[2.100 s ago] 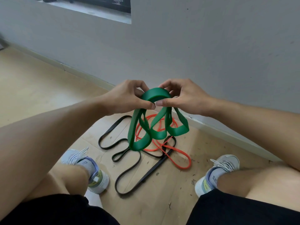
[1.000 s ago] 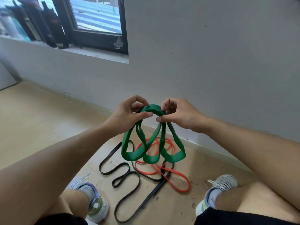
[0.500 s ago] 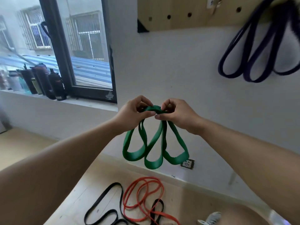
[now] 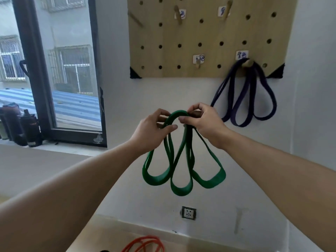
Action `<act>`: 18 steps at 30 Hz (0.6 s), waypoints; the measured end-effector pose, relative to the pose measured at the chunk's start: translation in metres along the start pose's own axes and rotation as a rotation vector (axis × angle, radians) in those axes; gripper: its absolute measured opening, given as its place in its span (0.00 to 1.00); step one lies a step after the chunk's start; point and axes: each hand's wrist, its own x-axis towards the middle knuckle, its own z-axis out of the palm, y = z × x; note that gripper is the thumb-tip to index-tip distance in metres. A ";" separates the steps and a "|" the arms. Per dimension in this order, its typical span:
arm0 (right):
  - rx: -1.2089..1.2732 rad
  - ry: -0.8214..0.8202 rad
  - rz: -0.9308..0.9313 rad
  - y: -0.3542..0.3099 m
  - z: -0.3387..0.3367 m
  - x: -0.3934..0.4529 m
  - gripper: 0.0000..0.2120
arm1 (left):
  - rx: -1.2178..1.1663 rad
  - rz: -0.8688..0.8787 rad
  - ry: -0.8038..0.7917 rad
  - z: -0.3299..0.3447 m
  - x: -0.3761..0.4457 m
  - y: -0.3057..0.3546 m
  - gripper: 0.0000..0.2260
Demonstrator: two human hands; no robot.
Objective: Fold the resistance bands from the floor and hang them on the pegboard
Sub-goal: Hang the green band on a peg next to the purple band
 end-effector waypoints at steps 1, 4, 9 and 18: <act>-0.026 0.009 -0.012 -0.002 -0.004 0.005 0.12 | 0.012 0.026 0.018 0.002 0.007 0.002 0.16; -0.110 0.047 -0.067 -0.006 -0.014 0.023 0.12 | 0.087 0.126 0.146 0.006 0.030 0.009 0.13; -0.368 0.266 -0.284 -0.015 -0.026 0.054 0.11 | 0.133 0.236 0.282 0.016 0.073 0.030 0.16; -0.439 0.601 -0.503 -0.035 -0.041 0.109 0.11 | 0.013 0.301 0.543 0.023 0.142 0.063 0.14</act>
